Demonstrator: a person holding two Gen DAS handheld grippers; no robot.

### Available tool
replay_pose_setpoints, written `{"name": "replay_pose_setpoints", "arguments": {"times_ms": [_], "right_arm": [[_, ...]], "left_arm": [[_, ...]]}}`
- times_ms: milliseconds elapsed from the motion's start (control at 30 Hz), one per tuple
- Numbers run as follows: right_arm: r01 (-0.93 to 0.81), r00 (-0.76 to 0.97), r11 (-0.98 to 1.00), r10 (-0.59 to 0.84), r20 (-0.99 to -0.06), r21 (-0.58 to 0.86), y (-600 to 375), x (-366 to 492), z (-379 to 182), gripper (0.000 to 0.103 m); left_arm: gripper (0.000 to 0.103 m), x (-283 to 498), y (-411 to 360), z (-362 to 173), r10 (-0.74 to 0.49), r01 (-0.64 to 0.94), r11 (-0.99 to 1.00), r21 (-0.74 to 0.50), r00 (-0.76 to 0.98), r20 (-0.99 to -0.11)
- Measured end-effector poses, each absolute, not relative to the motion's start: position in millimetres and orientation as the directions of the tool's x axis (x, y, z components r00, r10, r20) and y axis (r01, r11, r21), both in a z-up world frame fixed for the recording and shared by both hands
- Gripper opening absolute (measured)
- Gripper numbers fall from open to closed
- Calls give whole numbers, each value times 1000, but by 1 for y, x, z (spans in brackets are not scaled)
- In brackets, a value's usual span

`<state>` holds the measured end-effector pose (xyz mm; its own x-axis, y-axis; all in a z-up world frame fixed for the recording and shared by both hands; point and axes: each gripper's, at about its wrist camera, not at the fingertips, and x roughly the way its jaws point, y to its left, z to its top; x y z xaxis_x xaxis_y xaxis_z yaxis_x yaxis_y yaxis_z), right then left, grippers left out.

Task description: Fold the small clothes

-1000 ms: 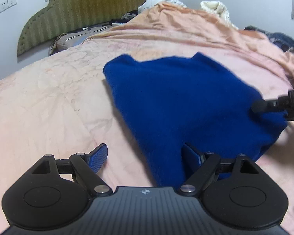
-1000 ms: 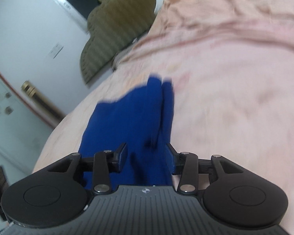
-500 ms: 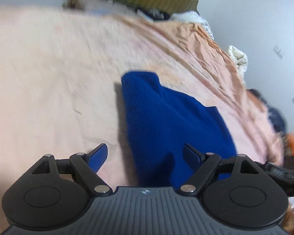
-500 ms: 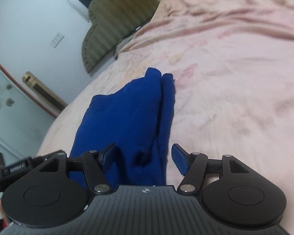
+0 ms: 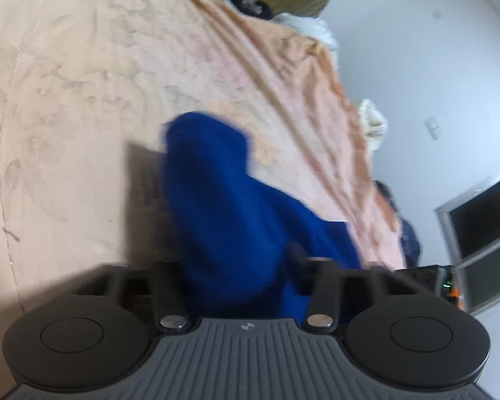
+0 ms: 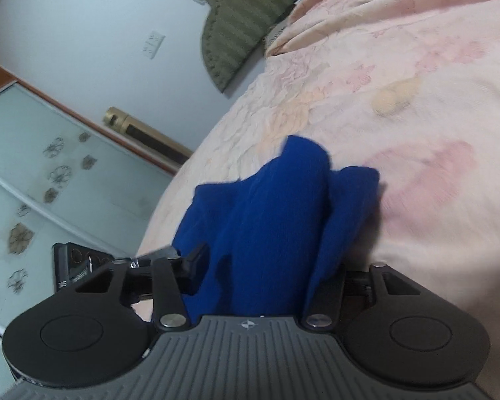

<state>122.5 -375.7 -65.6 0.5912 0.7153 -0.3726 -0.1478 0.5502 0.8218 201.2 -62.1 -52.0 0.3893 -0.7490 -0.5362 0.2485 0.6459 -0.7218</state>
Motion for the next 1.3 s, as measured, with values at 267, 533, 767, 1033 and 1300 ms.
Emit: {"name": "replay_pose_setpoints", "arguments": {"times_ms": [267, 533, 767, 1033, 1300], "right_arm": [[-143, 682, 630, 621, -386, 763, -352, 87, -39, 24], [-323, 752, 664, 613, -244, 674, -309, 6, 62, 24], [-457, 698, 584, 703, -137, 671, -294, -32, 123, 25], [-228, 686, 658, 631, -361, 718, -292, 64, 25, 26], [110, 785, 870, 221, -579, 480, -299, 94, -9, 50]], "left_arm": [[22, 139, -60, 1, -698, 443, 713, -544, 520, -491], [23, 49, -11, 89, -748, 586, 658, -472, 582, -320], [23, 48, 20, 116, -767, 615, 637, -465, 568, -298], [23, 136, -32, 16, -520, 507, 839, -199, 638, -568], [62, 134, -27, 18, -280, 348, 937, 7, 767, -578]]}}
